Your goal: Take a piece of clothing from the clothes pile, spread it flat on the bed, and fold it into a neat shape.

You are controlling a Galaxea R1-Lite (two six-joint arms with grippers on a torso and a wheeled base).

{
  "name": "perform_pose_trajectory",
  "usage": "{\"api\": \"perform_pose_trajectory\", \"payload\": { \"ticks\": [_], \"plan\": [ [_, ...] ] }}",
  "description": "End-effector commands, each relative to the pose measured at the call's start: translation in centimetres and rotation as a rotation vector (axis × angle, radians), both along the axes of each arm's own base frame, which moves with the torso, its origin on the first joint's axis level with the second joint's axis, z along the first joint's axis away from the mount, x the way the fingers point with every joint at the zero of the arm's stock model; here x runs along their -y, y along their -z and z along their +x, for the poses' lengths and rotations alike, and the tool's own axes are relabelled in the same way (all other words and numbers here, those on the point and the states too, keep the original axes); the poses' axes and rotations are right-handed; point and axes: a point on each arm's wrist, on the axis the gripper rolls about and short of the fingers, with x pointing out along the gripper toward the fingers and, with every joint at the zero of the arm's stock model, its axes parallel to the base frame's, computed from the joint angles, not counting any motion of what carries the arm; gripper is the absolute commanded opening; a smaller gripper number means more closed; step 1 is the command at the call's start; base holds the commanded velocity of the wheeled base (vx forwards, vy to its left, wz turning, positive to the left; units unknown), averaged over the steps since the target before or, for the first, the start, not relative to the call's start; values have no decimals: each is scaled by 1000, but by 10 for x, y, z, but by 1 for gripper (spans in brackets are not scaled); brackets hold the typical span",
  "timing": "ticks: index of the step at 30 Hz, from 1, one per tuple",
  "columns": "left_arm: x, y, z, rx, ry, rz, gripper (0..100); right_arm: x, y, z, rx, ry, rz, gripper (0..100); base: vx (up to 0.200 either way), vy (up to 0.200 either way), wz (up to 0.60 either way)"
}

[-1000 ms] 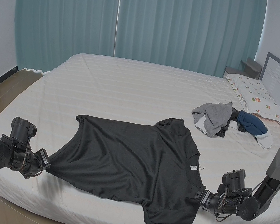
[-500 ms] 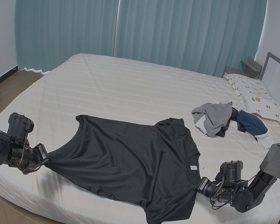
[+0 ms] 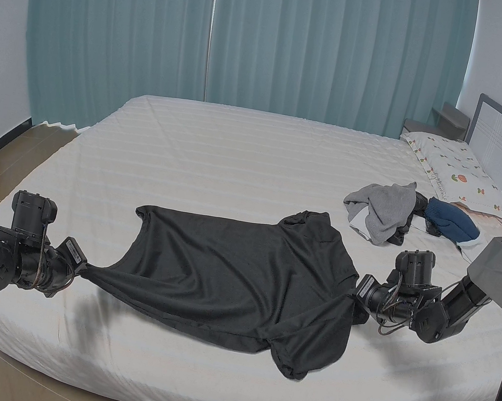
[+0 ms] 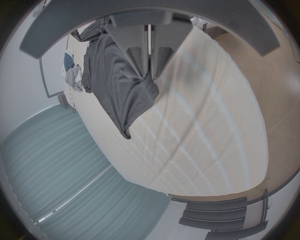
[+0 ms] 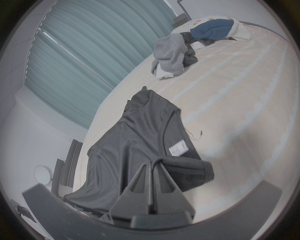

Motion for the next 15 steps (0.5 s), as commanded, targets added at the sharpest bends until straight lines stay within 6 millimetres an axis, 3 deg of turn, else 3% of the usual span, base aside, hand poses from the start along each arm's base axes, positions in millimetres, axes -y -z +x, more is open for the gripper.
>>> {"api": "perform_pose_trajectory", "payload": {
  "ticks": [1,14,15],
  "plan": [
    [-6,8,5,-13,-27,-7,0,2,6,26,12,16,2,0,0,0,0],
    [-7,19,14,-13,-48,-31,0,-7,33,63,26,22,0,0,0,0,0],
    [-7,19,14,-13,-48,-31,0,-8,36,65,32,22,1,100,0,0,0]
  ]
}}
